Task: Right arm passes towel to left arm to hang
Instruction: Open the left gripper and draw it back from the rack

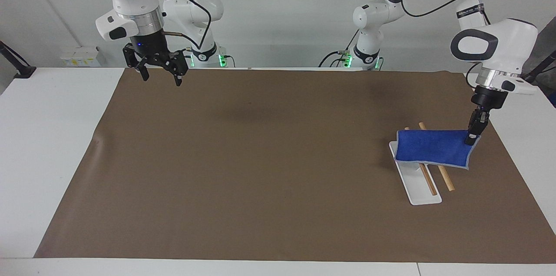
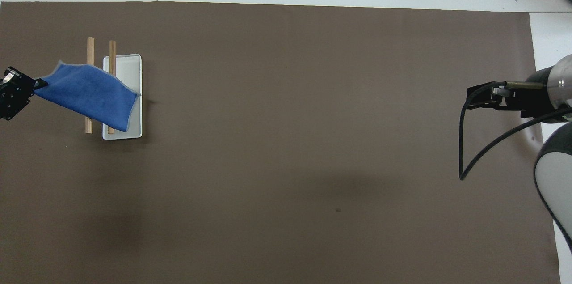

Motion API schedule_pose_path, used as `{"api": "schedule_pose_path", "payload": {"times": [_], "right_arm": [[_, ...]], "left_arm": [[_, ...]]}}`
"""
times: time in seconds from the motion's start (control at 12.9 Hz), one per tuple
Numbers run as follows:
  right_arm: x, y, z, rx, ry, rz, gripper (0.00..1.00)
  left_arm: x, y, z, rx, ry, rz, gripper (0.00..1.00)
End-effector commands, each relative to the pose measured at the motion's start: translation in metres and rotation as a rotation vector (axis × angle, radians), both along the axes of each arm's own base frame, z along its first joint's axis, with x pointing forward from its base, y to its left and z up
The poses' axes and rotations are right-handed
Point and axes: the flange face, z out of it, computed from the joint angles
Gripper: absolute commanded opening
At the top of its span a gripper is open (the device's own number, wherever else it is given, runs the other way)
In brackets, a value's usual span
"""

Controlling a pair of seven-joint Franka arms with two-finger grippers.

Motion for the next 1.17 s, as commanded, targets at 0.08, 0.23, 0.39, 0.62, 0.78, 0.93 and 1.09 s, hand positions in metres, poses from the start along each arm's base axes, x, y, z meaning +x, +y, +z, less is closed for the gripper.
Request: {"api": "schedule_pose_path", "payload": {"times": [0.08, 0.23, 0.39, 0.62, 0.78, 0.93, 1.09], "right_arm": [[0.002, -0.010, -0.002, -0.002, 0.030, 0.011, 1.00], [-0.001, -0.008, -0.007, -0.003, 0.052, 0.014, 1.00], [-0.001, -0.008, -0.006, -0.003, 0.050, 0.016, 1.00], [-0.003, -0.005, -0.010, -0.002, 0.058, 0.021, 1.00], [-0.003, -0.006, -0.010, -0.002, 0.058, 0.018, 1.00], [-0.003, -0.008, -0.009, -0.002, 0.057, 0.015, 1.00], [-0.003, -0.008, -0.009, -0.001, 0.053, 0.010, 1.00]], "left_arm": [[-0.009, -0.006, -0.021, 0.053, 0.005, -0.006, 0.00], [-0.010, -0.008, -0.026, 0.052, 0.011, -0.008, 0.00], [-0.008, -0.016, -0.026, 0.052, 0.012, -0.024, 0.00], [-0.011, -0.035, -0.042, 0.055, 0.030, -0.052, 0.00], [-0.015, -0.038, -0.048, 0.059, 0.036, -0.053, 0.00], [-0.016, -0.037, -0.049, 0.062, 0.038, -0.053, 0.00], [-0.018, -0.034, -0.050, 0.096, 0.036, -0.091, 0.00]]}}
